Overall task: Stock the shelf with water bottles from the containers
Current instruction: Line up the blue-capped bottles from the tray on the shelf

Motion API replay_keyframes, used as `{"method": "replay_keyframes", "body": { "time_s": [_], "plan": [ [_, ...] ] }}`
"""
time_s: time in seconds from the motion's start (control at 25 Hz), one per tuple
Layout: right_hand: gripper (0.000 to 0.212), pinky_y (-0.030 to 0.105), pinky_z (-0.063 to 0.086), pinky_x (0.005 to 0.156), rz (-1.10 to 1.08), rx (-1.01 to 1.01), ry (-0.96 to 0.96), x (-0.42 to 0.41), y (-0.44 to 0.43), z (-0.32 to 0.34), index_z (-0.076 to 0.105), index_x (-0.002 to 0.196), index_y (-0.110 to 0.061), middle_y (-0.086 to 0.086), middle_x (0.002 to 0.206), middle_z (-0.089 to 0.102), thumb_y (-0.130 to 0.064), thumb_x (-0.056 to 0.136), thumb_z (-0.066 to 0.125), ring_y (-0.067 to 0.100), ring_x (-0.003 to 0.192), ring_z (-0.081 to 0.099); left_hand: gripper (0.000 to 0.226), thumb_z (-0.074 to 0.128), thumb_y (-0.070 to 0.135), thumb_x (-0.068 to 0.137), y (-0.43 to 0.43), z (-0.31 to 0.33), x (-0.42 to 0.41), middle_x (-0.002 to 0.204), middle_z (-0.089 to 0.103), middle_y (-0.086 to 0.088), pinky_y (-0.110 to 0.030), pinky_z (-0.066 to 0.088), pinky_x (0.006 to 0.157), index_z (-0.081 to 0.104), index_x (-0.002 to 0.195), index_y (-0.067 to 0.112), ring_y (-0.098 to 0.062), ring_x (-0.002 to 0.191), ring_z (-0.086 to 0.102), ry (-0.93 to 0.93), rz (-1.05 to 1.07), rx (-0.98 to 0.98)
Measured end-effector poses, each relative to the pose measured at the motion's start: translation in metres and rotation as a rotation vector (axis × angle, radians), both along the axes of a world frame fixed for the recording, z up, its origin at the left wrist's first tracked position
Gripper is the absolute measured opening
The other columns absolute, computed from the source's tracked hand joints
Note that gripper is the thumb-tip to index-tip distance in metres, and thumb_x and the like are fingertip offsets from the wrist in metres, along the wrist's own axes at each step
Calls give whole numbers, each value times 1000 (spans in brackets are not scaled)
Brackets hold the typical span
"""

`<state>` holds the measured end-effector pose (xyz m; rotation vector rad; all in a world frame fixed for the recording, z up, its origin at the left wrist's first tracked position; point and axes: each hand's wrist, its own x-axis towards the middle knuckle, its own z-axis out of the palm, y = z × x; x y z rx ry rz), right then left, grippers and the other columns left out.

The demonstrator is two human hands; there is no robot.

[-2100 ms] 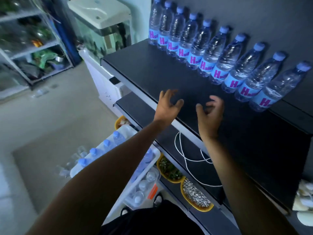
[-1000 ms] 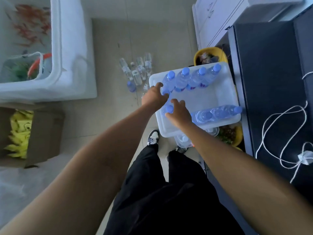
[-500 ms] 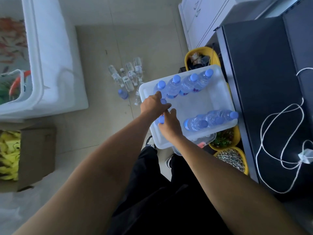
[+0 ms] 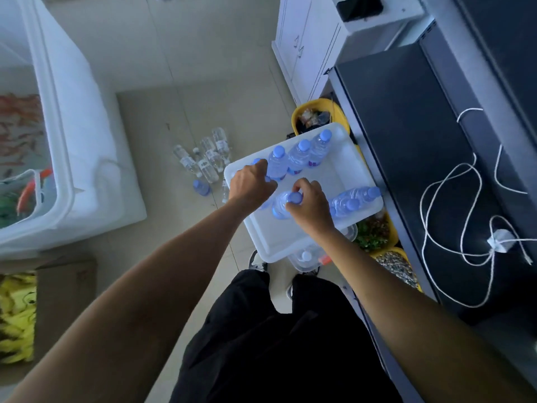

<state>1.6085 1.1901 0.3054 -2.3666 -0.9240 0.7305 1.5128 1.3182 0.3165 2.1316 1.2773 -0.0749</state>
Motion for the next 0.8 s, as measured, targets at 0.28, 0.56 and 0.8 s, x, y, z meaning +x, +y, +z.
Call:
{"method": "replay_keyframes", "body": {
  "time_s": [0.28, 0.56, 0.8],
  "plan": [
    [23, 33, 39, 65, -212, 257, -29, 63, -37, 111, 58, 90, -9, 8, 88, 60, -16, 76, 74, 23, 75, 54, 17, 68, 30, 77, -11, 112, 43, 73, 57, -4, -29, 33, 59, 59, 85, 17, -36, 74, 55, -191, -105, 94],
    [21, 22, 40, 55, -401, 407, -131, 137, -109, 257, 65, 86, -19, -10, 68, 59, -27, 70, 77, 6, 58, 49, 24, 74, 39, 73, -35, 241, 123, 65, 52, 5, -26, 34, 61, 67, 87, 20, -27, 73, 55, -543, -314, 278],
    [26, 25, 30, 48, -517, 521, -245, 203, -198, 359, 63, 70, -20, -12, 50, 50, -42, 65, 75, 2, 42, 37, 28, 65, 41, 67, -87, 347, 208, 60, 50, 10, -21, 35, 57, 70, 82, 18, -11, 61, 47, -821, -494, 325]
  ]
}}
